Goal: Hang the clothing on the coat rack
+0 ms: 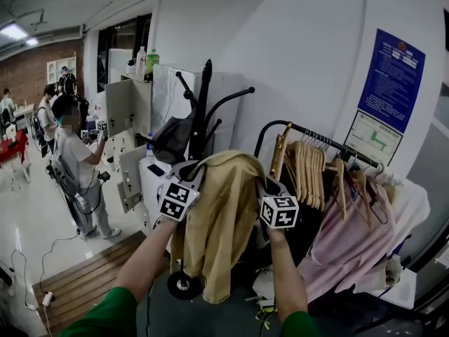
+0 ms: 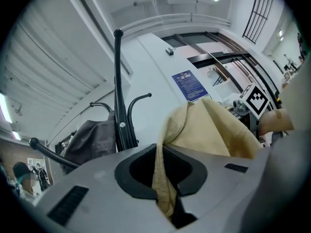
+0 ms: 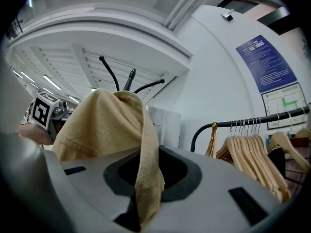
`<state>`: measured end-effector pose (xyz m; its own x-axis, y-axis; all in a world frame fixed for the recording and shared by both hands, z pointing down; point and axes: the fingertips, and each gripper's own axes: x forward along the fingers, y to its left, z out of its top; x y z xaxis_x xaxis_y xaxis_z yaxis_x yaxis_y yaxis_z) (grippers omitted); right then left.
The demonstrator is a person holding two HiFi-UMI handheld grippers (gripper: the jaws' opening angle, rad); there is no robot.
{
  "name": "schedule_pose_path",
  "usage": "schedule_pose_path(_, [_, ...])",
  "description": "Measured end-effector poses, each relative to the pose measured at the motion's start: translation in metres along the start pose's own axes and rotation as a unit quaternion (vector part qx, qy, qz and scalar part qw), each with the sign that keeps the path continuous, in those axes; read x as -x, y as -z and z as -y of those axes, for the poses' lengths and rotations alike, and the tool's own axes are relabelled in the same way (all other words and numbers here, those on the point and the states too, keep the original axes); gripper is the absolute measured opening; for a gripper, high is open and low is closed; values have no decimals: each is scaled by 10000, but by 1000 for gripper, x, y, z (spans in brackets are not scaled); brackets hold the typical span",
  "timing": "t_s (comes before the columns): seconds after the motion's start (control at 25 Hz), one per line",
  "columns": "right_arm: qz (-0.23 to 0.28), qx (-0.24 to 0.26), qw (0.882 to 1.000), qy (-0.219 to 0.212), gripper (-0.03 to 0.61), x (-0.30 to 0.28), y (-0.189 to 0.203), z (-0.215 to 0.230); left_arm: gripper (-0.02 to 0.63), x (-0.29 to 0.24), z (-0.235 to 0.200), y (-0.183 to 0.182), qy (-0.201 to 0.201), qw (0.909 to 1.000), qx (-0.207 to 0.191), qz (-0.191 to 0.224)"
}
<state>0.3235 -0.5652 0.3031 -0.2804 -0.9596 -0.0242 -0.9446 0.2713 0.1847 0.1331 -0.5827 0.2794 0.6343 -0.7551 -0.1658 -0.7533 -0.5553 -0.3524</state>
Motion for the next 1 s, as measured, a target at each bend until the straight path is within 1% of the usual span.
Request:
schedule_pose_path(0.24, [-80, -48, 9999, -143, 66, 5, 13, -14, 23, 8, 15, 10, -62, 9989, -455, -103])
schedule_pose_path(0.48, [-84, -100, 9996, -250, 66, 15, 22, -29, 23, 18, 38, 14, -13, 9943, -1038, -264])
schedule_pose_path(0.64, [-81, -163, 9993, -313, 66, 19, 28, -37, 23, 23, 66, 25, 256, 9934, -1053, -370])
schedule_pose_path(0.76, [-68, -171, 9992, -367, 66, 22, 30, -46, 23, 24, 87, 30, 415, 9935, -1003, -352])
schedule_pose_path(1.0, [-14, -144, 9988, -477, 66, 31, 34, -63, 21, 26, 107, 30, 539, 9941, -904, -276])
